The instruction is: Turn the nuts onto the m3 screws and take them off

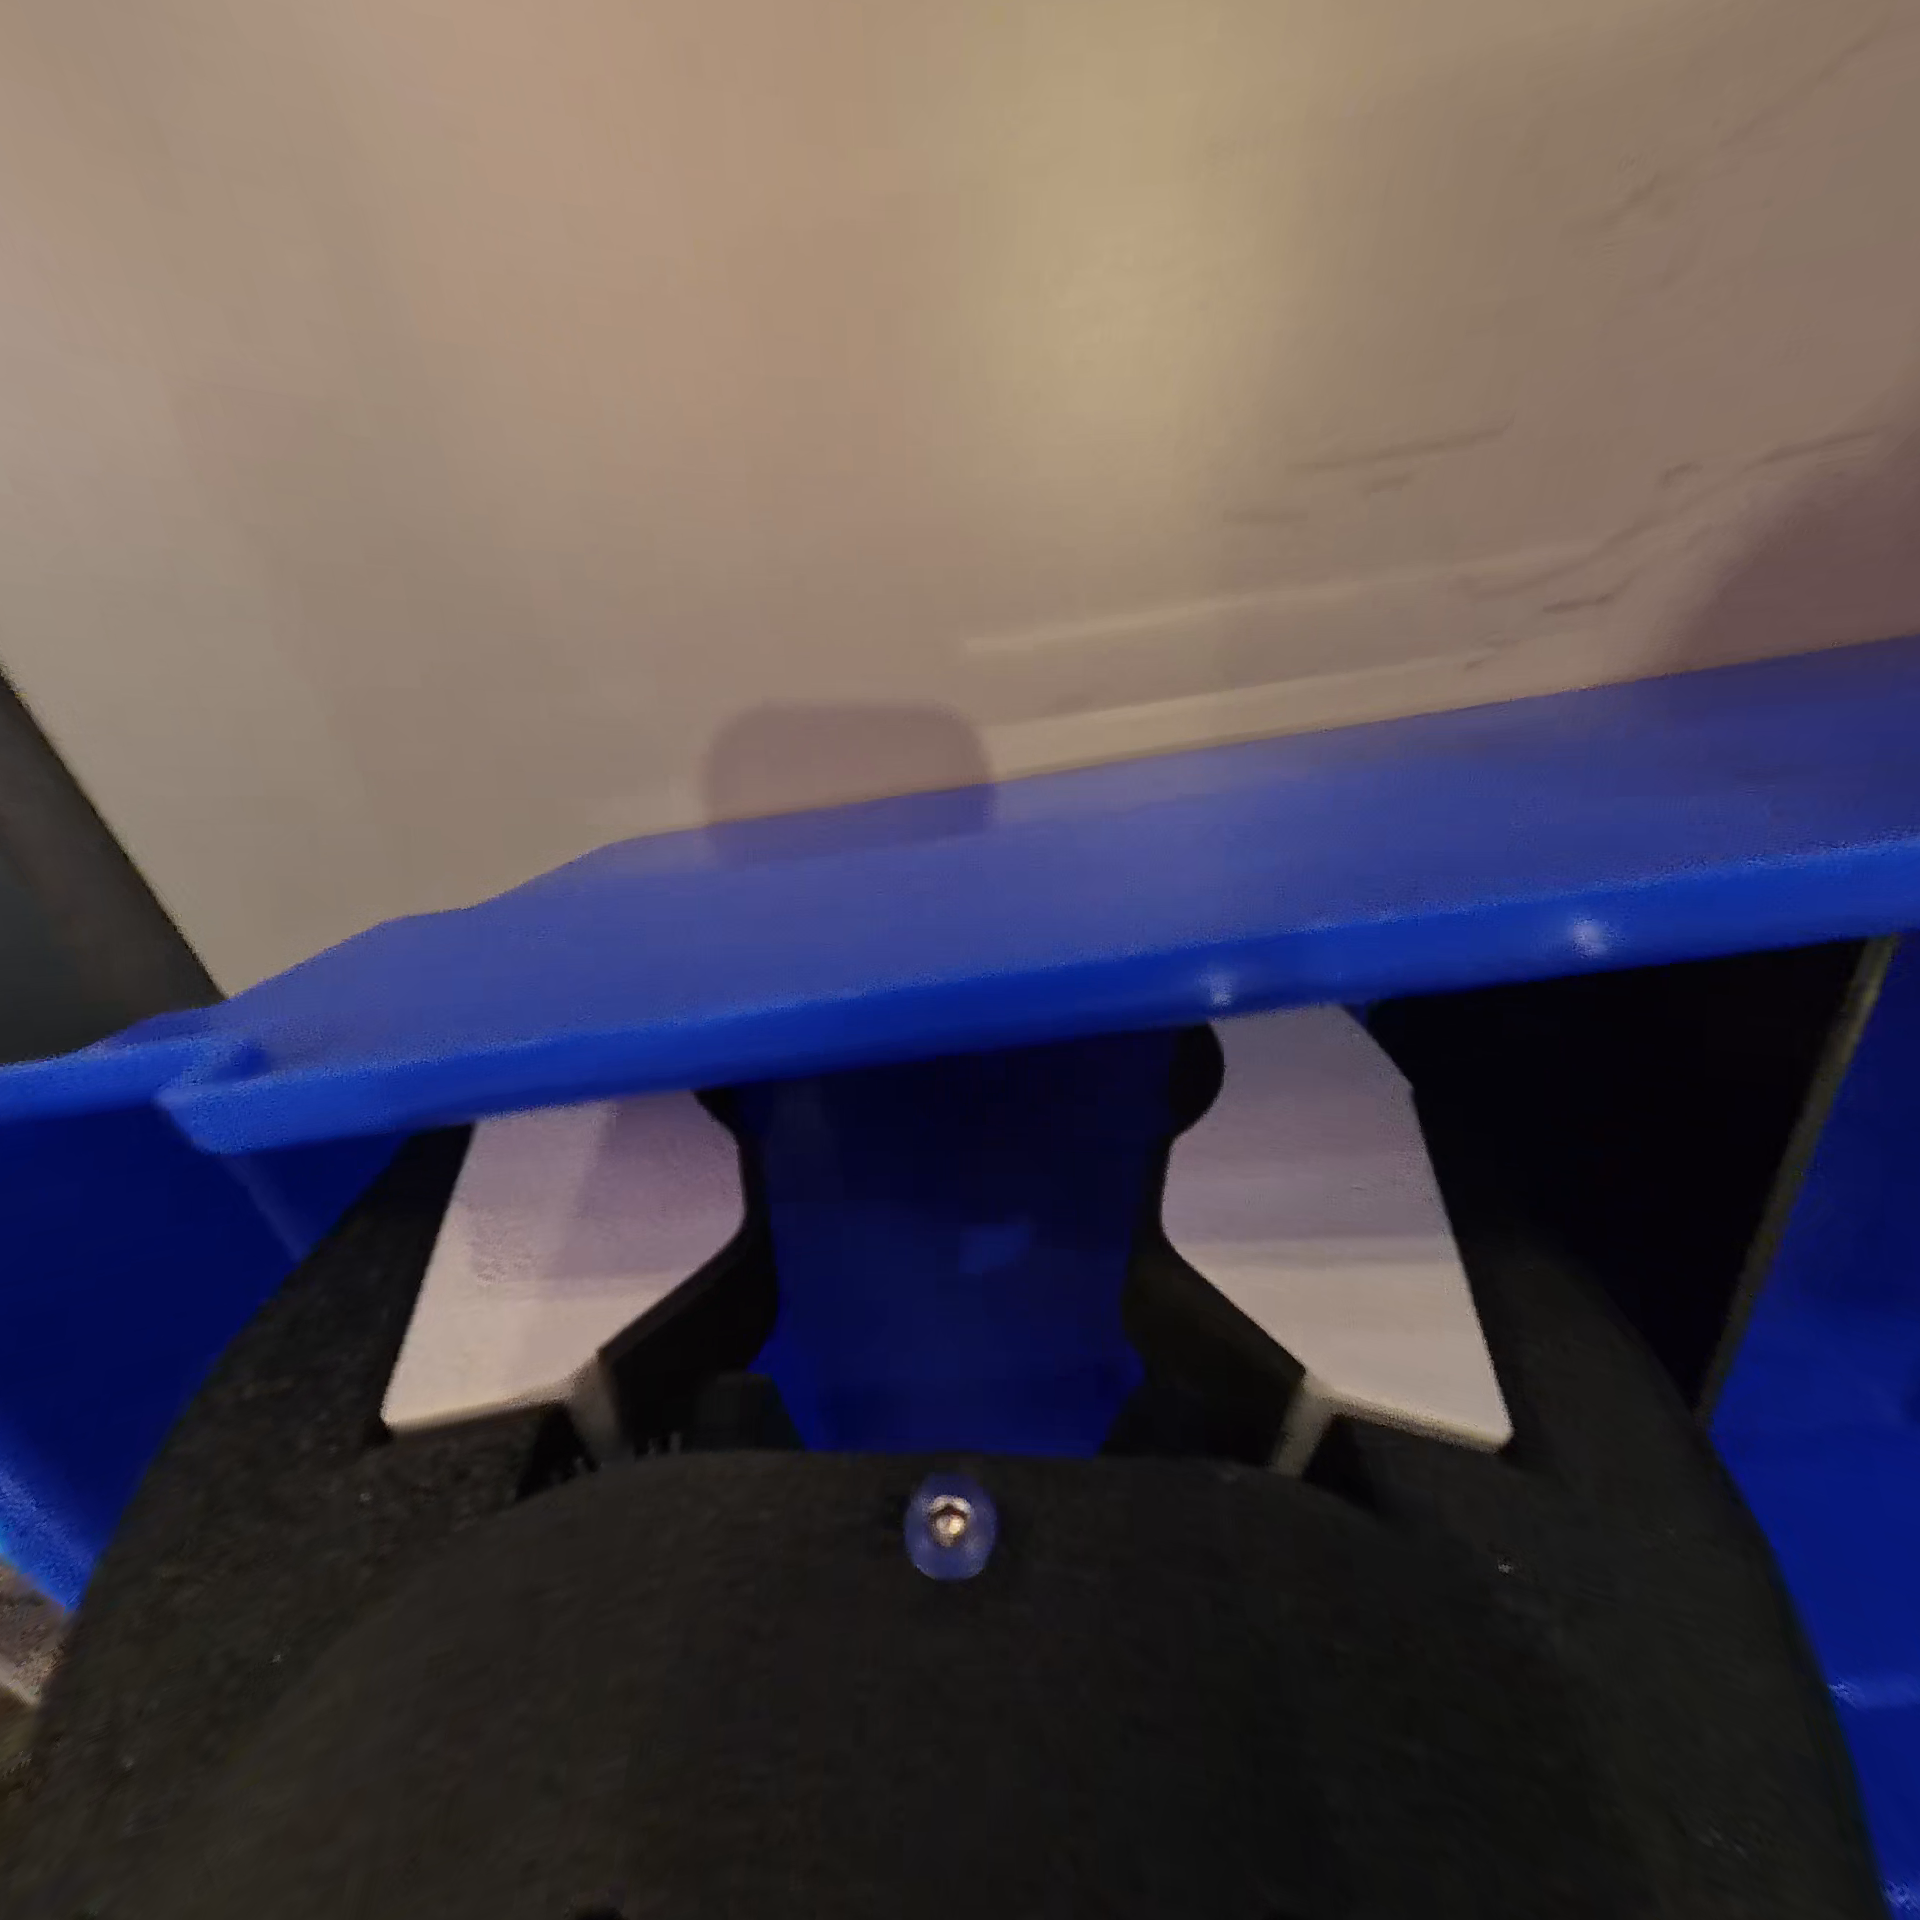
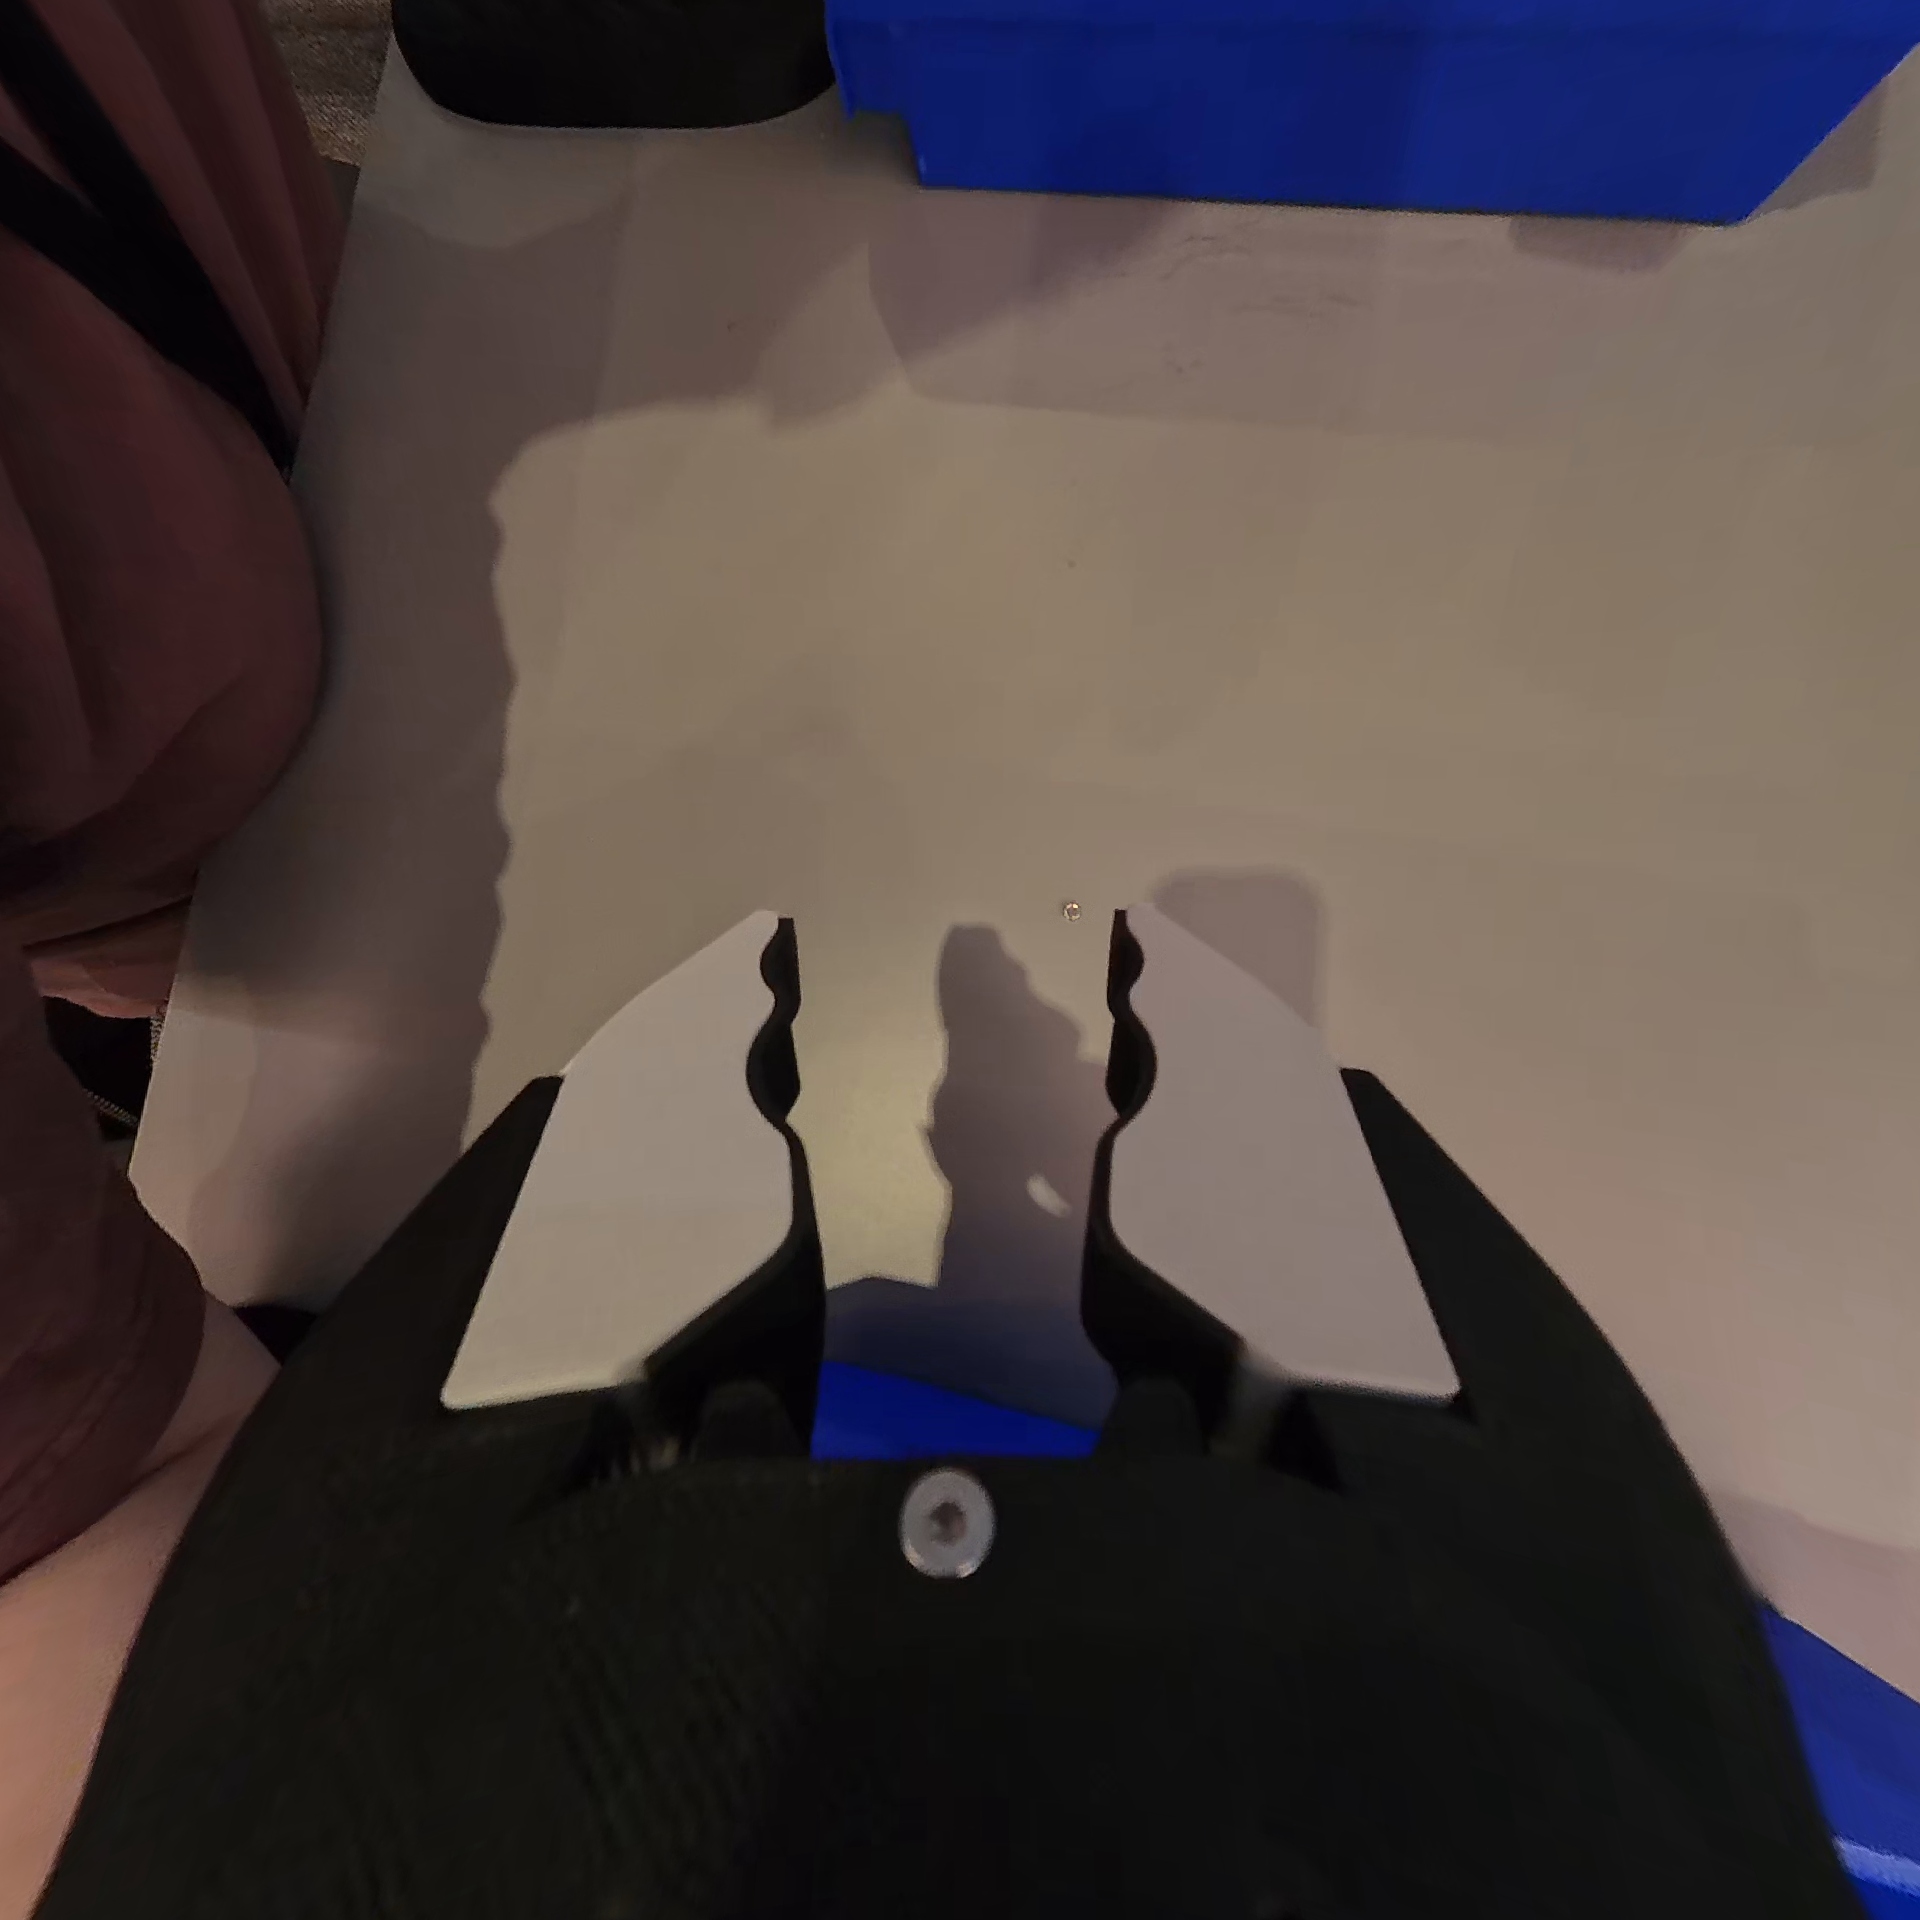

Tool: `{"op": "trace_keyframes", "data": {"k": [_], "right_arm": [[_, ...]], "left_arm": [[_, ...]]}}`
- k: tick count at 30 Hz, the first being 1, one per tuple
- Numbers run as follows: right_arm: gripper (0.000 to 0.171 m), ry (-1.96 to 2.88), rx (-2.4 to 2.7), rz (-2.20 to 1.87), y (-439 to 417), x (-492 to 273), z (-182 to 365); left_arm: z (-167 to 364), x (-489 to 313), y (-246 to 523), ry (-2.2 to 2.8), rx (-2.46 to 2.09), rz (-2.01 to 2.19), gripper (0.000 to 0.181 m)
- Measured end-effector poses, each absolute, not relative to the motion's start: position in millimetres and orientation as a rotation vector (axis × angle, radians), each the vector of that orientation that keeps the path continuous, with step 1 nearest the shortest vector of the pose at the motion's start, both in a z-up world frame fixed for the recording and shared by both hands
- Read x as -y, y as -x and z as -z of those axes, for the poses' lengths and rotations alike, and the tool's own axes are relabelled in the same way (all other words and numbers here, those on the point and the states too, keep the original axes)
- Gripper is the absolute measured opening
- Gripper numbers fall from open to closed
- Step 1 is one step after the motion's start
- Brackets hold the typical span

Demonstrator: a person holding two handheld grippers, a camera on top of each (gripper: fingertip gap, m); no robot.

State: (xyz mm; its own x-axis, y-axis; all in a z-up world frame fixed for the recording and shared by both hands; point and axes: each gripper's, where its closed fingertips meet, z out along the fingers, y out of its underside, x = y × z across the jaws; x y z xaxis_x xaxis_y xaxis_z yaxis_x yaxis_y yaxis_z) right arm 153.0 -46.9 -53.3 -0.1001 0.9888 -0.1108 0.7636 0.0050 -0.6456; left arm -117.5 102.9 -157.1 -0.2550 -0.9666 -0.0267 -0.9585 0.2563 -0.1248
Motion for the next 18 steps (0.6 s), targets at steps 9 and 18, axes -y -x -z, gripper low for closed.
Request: {"op": "trace_keyframes", "data": {"k": [9, 18], "right_arm": [[0.058, 1.810, 1.947, -0.829, -153.8, 52.7, 56.4], [0.058, 1.820, 1.967, -0.838, -154.8, 54.9, 59.3]], "left_arm": [[157.5, -103.9, 116.9, 1.816, -2.442, 0.122, 0.083], [157.6, -97.3, 121.0, 1.856, -2.439, 0.166, 0.072]]}}
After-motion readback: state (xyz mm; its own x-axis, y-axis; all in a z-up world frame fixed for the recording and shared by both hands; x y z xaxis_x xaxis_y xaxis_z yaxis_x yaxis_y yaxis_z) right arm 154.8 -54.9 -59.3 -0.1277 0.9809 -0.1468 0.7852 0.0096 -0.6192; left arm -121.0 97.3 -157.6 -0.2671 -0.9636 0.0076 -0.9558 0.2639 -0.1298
